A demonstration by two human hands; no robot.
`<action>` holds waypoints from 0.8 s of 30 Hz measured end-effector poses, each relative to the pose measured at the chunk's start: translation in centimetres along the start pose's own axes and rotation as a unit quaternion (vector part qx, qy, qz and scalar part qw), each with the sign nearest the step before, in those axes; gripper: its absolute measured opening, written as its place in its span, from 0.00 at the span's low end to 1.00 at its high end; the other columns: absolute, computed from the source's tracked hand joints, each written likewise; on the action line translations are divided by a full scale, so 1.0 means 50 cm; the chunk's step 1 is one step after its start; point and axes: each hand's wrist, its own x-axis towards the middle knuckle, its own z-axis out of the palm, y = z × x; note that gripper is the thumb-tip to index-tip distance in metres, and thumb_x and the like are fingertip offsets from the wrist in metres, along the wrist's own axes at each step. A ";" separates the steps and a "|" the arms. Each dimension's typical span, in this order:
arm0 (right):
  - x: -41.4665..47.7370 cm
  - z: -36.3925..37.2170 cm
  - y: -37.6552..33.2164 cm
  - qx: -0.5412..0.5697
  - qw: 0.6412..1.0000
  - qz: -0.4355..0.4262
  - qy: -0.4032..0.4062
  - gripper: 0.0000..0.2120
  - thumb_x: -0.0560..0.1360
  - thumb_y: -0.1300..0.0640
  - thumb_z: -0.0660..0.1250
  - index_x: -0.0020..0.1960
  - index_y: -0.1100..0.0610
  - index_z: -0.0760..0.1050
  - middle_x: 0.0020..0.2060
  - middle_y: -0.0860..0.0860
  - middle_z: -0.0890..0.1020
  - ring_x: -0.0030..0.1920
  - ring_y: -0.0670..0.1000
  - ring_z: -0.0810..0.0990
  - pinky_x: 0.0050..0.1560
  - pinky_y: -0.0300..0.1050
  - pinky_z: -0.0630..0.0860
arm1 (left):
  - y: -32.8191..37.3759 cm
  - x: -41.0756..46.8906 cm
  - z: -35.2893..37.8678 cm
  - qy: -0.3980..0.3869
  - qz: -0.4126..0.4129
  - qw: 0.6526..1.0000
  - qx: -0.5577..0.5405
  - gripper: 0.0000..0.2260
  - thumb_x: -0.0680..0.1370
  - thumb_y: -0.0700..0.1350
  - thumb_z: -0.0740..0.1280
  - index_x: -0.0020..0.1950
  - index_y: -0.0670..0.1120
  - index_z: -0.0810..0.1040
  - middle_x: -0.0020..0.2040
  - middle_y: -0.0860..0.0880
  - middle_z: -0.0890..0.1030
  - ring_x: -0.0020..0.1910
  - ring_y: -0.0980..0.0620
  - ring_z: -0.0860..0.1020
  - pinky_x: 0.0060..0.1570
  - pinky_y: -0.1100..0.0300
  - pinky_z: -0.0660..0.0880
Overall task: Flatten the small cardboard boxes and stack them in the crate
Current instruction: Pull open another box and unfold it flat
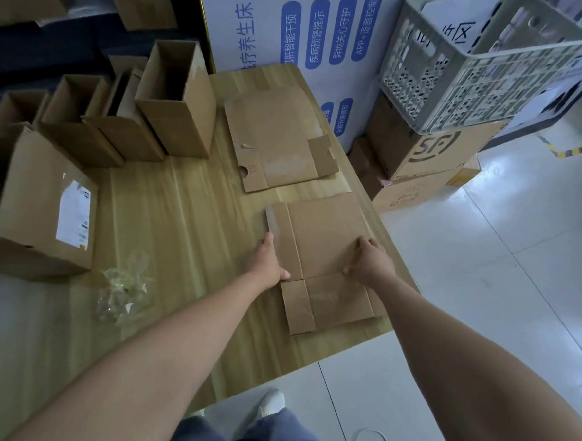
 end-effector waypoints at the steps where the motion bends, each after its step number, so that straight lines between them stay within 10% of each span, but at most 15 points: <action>1: 0.003 0.002 -0.001 -0.012 1.000 0.001 0.004 0.31 0.70 0.53 0.73 0.68 0.57 0.63 0.65 0.55 0.69 0.66 0.57 0.66 0.66 0.56 0.66 | 0.000 0.000 -0.002 0.001 0.002 1.000 0.013 0.35 0.68 0.42 0.77 0.69 0.41 0.61 0.68 0.44 0.70 0.64 0.44 0.71 0.58 0.53 0.70; 4: 0.008 0.006 -0.012 -0.056 0.998 0.011 0.006 0.36 0.72 0.53 0.71 0.74 0.60 0.57 0.70 0.57 0.65 0.71 0.58 0.61 0.70 0.56 0.60 | 0.003 0.000 -0.004 0.010 0.007 0.998 0.055 0.30 0.68 0.44 0.77 0.62 0.42 0.63 0.63 0.44 0.73 0.59 0.43 0.74 0.49 0.54 0.71; 12: -0.040 -0.011 -0.077 -0.173 0.983 0.004 0.059 0.26 0.74 0.63 0.62 0.71 0.58 0.63 0.70 0.57 0.64 0.73 0.59 0.57 0.74 0.58 0.49 | -0.033 -0.025 -0.033 -0.019 0.032 0.999 0.038 0.39 0.73 0.52 0.72 0.77 0.46 0.54 0.74 0.44 0.63 0.71 0.44 0.65 0.65 0.51 0.67; 24: -0.192 -0.021 -0.619 -0.041 0.933 -0.343 0.101 0.25 0.77 0.52 0.65 0.71 0.59 0.66 0.68 0.57 0.71 0.71 0.57 0.64 0.69 0.51 0.64 | -0.216 -0.167 -0.459 0.232 0.123 0.963 -0.052 0.16 0.75 0.39 0.68 0.63 0.44 0.75 0.57 0.46 0.79 0.54 0.48 0.77 0.52 0.60 0.71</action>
